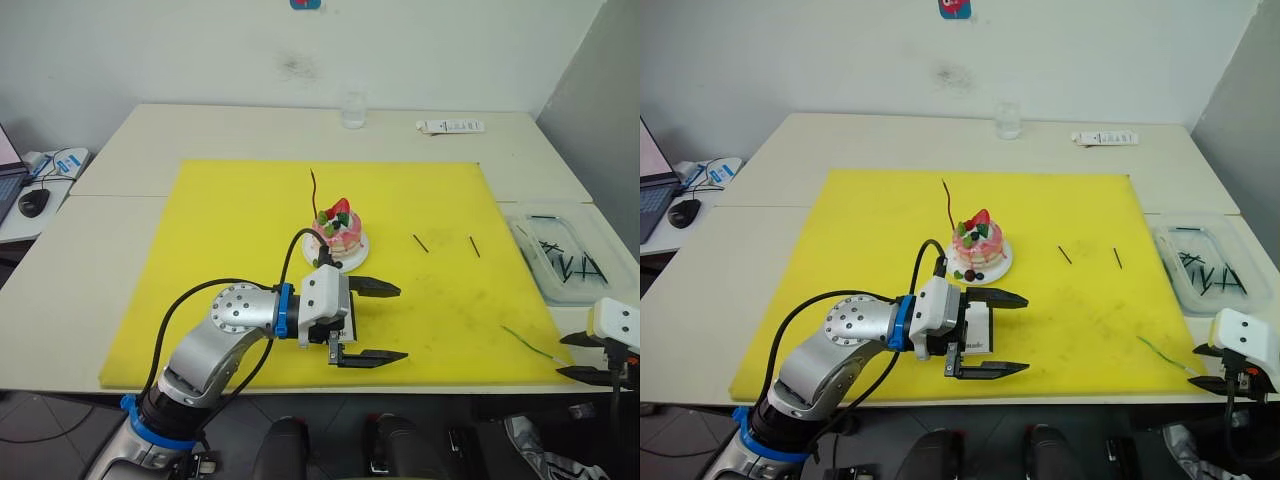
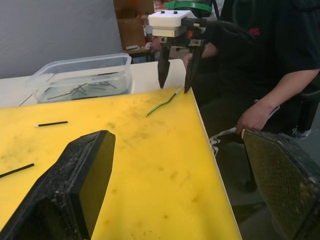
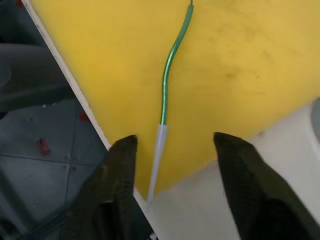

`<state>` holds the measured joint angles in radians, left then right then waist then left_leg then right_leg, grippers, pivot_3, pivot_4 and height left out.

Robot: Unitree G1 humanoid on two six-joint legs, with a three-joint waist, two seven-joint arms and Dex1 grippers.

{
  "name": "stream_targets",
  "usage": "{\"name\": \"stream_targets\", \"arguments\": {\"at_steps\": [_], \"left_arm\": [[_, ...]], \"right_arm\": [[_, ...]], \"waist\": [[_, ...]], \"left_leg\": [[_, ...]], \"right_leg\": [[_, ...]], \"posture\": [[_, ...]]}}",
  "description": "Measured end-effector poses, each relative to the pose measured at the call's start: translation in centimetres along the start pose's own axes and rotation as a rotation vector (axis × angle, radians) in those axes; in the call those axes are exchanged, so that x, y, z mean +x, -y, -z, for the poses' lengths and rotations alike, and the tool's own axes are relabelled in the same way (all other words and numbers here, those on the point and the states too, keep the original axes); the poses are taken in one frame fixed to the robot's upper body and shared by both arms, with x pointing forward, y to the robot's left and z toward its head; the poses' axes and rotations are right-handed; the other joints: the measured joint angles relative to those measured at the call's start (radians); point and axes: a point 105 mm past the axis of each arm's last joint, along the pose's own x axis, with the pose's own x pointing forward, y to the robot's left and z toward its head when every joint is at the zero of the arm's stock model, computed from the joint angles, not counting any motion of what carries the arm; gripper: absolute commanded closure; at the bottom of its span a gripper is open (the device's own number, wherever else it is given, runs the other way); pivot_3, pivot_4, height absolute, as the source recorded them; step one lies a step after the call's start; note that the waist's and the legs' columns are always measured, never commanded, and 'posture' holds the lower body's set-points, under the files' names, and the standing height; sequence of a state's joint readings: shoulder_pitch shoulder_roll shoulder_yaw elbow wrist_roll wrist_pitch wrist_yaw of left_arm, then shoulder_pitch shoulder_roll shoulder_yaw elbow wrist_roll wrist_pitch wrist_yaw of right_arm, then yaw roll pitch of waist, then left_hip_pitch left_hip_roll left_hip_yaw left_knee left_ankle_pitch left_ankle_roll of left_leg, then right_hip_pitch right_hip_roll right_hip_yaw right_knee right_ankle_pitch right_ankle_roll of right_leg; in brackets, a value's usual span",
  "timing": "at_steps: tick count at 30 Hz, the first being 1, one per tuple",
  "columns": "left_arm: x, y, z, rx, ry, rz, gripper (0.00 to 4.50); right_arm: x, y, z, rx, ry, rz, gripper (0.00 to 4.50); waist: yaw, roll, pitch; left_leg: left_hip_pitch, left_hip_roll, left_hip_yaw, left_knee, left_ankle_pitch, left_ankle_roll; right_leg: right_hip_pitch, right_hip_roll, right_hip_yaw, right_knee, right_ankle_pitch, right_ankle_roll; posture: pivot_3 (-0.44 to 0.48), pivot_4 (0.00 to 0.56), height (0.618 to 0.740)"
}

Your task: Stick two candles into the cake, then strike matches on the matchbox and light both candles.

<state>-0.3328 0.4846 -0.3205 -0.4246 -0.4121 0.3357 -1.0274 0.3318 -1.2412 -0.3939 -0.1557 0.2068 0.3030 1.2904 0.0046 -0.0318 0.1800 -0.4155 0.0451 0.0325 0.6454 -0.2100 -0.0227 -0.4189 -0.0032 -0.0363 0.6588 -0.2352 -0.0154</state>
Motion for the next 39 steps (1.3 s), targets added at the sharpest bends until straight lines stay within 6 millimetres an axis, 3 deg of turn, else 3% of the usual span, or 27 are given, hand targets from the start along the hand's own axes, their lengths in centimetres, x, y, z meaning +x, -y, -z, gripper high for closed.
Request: {"name": "stream_targets", "arguments": {"at_steps": [12, 15, 18, 28, 31, 39], "left_arm": [[0.9, 1.0, -0.3, 0.048, -0.008, 0.033, 0.02], [1.0, 0.9, -0.5, 0.074, 0.0, 0.026, 0.02], [1.1, 0.9, -0.6, 0.083, 0.004, 0.025, 0.02], [1.2, 0.7, -0.9, 0.091, 0.005, 0.026, 0.02], [1.3, 0.6, -1.3, 0.108, 0.011, 0.03, 0.02], [1.4, 0.6, -1.4, 0.109, 0.016, 0.035, 0.02]], "right_arm": [[1.2, -0.2, -0.3, 0.053, -0.112, -0.072, 1.97], [1.5, 0.0, -0.5, 0.059, -0.111, -0.075, 2.54], [1.8, 0.2, -0.7, 0.06, -0.107, -0.067, 3.57], [1.8, 0.2, -0.7, 0.079, -0.112, -0.064, 3.57], [1.9, 0.2, -0.8, 0.082, -0.114, -0.06, 4.48], [1.9, -0.2, -1.7, 0.075, -0.093, -0.079, 4.48]], "waist": [[0.001, 0.0, 0.0], [0.0, 0.0, 0.0], [0.0, 0.0, 0.0], [0.0, 0.0, 0.0], [0.0, 0.0, 0.0], [-0.001, 0.0, 0.0]], "left_leg": [[0.0, 0.0, 0.0, 0.0, 0.0, 0.0], [0.0, 0.0, 0.0, 0.001, 0.0, 0.0], [0.0, 0.0, 0.0, 0.001, 0.0, 0.0], [0.0, 0.0, 0.0, 0.001, 0.0, 0.0], [0.001, 0.0, 0.0, 0.001, 0.0, 0.0], [0.001, 0.0, 0.0, 0.001, 0.0, 0.0]], "right_leg": [[0.0, 0.0, 0.0, 0.0, 0.0, 0.0], [0.0, 0.0, 0.0, 0.0, 0.0, 0.0], [0.0, 0.0, 0.0, 0.001, 0.0, 0.0], [0.0, 0.0, 0.0, 0.001, 0.0, 0.0], [0.0, 0.0, 0.0, 0.001, 0.0, 0.0], [0.0, 0.0, 0.0, 0.002, 0.0, 0.0]], "posture": [[0.0, 0.15, 0.74], [0.0, 0.15, 0.74], [0.0, 0.15, 0.74], [0.0, 0.15, 0.74], [0.0, 0.15, 0.74], [0.0, 0.15, 0.74]]}}
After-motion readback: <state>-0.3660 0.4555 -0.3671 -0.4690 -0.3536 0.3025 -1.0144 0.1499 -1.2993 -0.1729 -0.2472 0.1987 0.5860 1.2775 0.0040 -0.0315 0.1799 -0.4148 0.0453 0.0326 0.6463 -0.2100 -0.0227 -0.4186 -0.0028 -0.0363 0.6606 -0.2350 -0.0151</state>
